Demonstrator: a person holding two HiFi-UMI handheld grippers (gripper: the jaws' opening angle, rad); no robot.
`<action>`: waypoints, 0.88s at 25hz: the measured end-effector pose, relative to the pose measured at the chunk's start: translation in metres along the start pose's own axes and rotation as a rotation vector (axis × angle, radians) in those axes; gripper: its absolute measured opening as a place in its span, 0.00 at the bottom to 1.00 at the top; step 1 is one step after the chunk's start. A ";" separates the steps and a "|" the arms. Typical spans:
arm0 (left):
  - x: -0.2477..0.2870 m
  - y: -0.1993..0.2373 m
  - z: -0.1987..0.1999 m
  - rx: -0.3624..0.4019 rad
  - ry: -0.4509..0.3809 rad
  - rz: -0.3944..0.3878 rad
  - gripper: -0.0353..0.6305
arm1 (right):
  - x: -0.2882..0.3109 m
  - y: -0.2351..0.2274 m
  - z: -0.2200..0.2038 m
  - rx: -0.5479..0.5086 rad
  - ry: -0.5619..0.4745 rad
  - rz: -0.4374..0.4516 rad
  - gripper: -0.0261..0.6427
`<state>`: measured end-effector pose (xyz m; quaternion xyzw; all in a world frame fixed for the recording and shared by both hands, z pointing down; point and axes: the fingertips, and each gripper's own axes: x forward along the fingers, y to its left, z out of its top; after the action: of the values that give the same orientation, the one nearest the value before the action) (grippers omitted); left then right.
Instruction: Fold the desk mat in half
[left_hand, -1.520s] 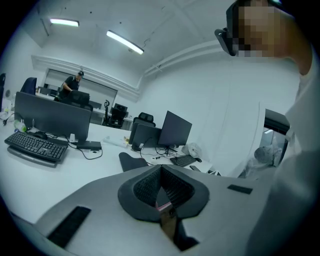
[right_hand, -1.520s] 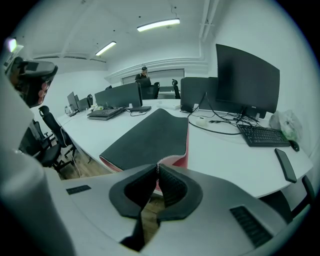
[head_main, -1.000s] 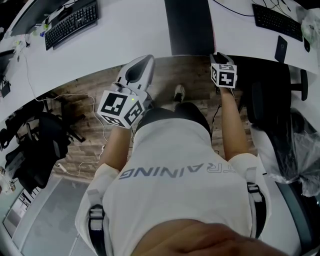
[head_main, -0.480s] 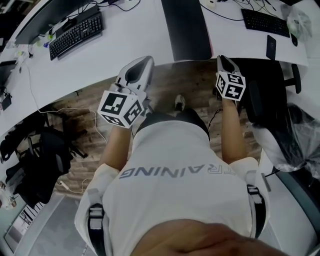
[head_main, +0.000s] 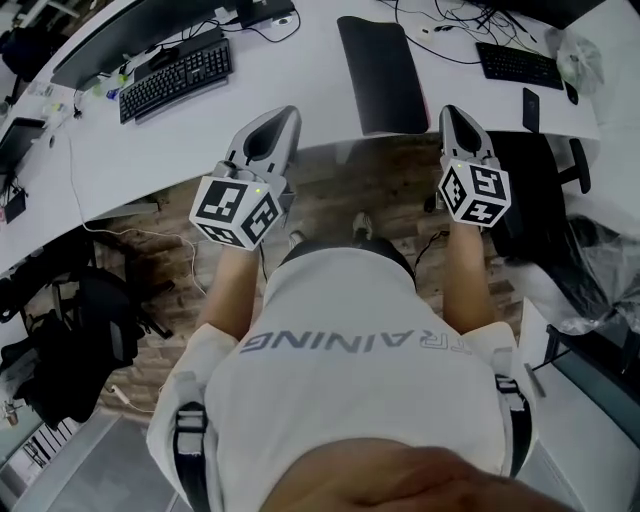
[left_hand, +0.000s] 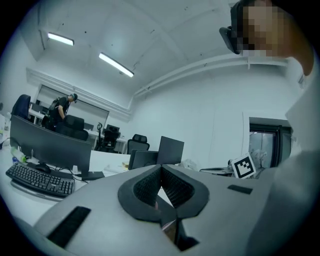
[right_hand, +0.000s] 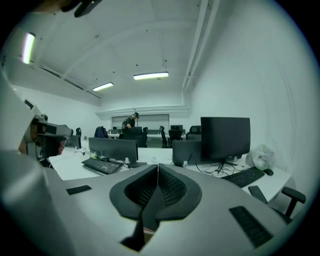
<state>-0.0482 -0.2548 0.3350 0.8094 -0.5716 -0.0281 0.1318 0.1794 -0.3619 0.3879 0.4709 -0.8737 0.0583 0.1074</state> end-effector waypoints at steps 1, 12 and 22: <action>-0.005 0.000 0.005 0.008 -0.011 -0.001 0.09 | -0.005 0.008 0.015 -0.012 -0.029 0.010 0.08; -0.058 0.014 0.050 0.057 -0.112 0.041 0.09 | -0.050 0.087 0.113 -0.094 -0.237 0.134 0.08; -0.088 0.027 0.062 0.063 -0.139 0.088 0.09 | -0.052 0.117 0.121 -0.099 -0.257 0.186 0.07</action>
<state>-0.1153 -0.1923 0.2722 0.7834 -0.6148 -0.0605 0.0672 0.0931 -0.2797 0.2580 0.3858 -0.9218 -0.0358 0.0120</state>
